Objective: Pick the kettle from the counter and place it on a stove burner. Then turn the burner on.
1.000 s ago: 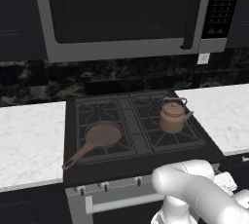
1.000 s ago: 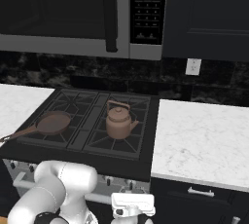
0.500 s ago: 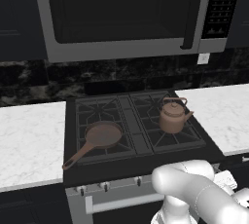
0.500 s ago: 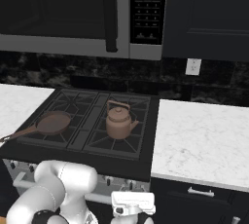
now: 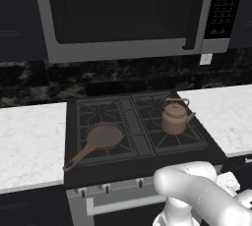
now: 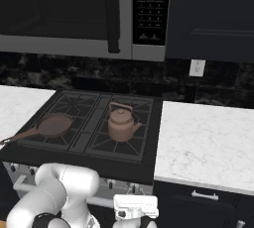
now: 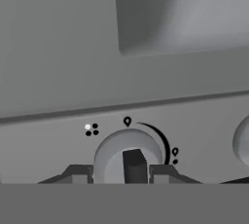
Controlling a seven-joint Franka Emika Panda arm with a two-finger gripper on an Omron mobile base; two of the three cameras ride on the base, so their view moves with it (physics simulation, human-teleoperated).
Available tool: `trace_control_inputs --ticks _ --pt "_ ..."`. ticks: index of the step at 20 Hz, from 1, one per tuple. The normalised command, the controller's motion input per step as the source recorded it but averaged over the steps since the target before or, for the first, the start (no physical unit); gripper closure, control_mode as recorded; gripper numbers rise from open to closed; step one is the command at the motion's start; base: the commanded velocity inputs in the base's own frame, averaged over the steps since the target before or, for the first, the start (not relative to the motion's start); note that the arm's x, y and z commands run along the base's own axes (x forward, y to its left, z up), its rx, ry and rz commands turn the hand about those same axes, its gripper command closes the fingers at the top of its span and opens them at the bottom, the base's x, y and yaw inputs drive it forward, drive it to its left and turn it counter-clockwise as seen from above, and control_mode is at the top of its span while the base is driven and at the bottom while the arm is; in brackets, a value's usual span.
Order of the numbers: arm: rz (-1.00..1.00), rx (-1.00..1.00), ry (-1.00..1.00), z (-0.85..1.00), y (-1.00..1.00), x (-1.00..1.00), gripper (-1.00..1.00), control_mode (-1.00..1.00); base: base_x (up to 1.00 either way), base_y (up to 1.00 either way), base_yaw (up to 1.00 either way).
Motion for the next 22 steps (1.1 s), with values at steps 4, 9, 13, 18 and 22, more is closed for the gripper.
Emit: trace_control_inputs --ticks 4,9,13,18,22 --pt "0.12 -0.12 -0.13 0.01 0.00 0.00 1.00 -1.00 0.00 0.00 0.00" --pt "0.21 -0.23 -0.17 0.00 0.00 0.00 1.00 -1.00 0.00 0.00 0.00" --pt "0.22 -0.26 -0.18 0.00 0.00 0.01 1.00 -1.00 0.00 0.00 0.00" --pt "0.21 -0.27 -0.18 0.00 0.01 0.00 1.00 -1.00 0.00 0.00 0.00" --pt "0.19 -0.24 -0.20 0.00 0.01 0.00 1.00 -1.00 0.00 0.00 0.00"
